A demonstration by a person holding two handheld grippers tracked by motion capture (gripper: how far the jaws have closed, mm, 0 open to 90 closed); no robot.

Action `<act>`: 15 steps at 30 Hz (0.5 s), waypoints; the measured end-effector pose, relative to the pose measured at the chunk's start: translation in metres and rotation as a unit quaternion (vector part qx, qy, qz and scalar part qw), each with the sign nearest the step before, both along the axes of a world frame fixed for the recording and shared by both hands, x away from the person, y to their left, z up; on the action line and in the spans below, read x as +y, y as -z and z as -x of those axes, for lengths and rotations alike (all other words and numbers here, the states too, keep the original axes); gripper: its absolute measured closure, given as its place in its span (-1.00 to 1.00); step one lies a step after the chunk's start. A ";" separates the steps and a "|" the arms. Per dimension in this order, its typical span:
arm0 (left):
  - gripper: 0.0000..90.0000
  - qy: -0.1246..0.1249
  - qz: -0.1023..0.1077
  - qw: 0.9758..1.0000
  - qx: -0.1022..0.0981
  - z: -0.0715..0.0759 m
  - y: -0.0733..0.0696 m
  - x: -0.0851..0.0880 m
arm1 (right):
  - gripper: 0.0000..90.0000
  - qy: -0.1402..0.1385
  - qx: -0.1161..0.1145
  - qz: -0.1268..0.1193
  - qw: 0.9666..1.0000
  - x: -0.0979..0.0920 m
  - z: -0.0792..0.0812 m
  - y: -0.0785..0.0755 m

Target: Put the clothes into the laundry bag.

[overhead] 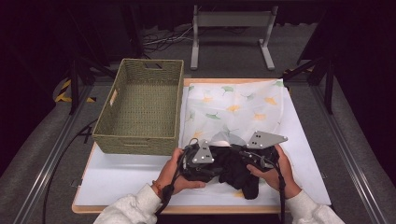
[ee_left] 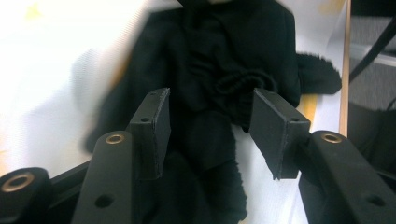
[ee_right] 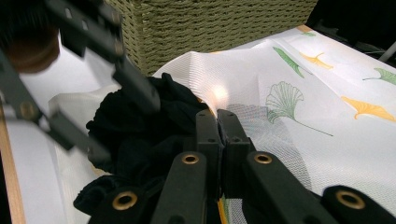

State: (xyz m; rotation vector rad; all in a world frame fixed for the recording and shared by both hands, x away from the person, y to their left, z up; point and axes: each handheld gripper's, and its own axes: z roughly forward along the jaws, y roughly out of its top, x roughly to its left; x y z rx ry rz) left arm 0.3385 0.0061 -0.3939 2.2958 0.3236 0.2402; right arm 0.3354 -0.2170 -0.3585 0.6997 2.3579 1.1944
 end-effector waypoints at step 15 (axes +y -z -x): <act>0.46 -0.024 -0.052 0.998 0.019 -0.027 0.034 -0.037 | 0.98 0.001 0.011 0.006 1.000 0.002 -0.001 0.004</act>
